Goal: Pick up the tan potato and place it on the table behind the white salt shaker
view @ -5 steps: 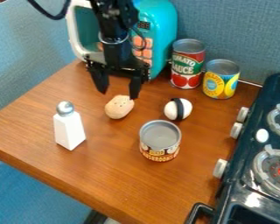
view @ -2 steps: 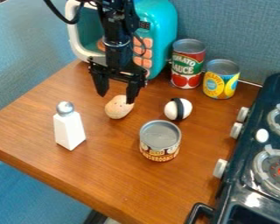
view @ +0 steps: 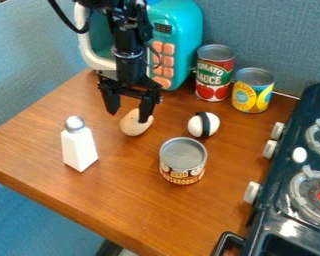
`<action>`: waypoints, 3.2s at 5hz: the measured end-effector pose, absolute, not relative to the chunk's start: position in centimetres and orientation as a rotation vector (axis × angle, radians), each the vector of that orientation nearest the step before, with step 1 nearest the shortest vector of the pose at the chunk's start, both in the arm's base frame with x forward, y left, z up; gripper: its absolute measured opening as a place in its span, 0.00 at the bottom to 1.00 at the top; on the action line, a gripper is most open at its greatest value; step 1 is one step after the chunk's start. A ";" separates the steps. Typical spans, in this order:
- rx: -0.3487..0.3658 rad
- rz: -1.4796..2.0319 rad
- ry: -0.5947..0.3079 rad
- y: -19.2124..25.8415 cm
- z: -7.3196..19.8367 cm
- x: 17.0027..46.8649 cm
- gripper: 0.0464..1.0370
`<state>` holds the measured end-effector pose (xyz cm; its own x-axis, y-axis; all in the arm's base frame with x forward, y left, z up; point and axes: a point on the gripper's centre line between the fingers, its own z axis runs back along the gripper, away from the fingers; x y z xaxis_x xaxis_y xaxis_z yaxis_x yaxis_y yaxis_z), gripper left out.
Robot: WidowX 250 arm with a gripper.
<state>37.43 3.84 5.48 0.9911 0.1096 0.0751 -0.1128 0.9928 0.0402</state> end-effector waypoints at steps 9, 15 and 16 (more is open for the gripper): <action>0.077 0.237 0.043 10.2 7.1 38.0 0.61; 0.045 0.345 0.175 16.8 2.6 36.6 0.68; 0.040 0.345 0.193 16.8 2.4 36.5 0.95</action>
<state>36.48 16.77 2.37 0.9230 0.3395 -0.1813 -0.3319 0.9406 0.0716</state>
